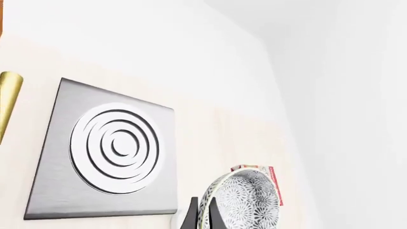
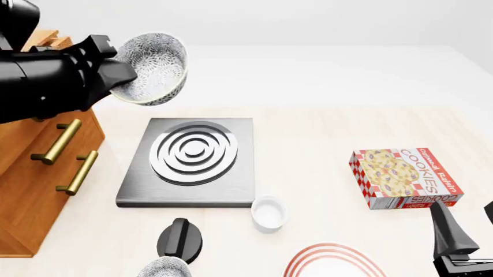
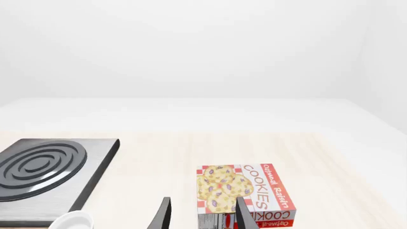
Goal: Pick the akita bowl on the wooden cabinet and place it on the plate.
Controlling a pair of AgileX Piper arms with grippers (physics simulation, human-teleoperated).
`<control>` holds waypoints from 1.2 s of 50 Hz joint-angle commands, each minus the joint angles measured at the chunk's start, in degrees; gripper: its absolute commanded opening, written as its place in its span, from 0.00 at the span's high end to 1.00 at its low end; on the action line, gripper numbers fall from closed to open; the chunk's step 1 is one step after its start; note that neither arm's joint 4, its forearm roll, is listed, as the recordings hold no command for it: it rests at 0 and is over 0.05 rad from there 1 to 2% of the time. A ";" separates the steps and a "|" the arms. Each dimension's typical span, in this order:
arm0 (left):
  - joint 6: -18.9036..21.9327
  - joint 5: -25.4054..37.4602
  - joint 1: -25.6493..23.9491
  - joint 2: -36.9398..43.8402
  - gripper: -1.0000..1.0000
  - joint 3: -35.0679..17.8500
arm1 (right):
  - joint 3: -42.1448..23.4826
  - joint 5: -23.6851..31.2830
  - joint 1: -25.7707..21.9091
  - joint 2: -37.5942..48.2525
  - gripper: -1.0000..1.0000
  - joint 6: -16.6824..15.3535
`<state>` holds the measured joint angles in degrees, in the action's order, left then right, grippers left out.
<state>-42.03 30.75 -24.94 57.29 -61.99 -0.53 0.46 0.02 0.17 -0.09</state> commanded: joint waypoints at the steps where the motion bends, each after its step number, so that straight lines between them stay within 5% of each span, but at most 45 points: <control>1: 1.40 -0.69 -2.33 0.47 1.00 1.38 | -0.03 0.03 0.00 0.01 0.00 0.00; 60: 2.43 -1.26 -13.36 2.13 1.00 5.22 | -0.08 -0.06 0.02 0.15 0.00 -0.01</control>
<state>-39.66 29.88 -35.90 59.03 -57.08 -0.62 0.39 0.04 0.35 -0.06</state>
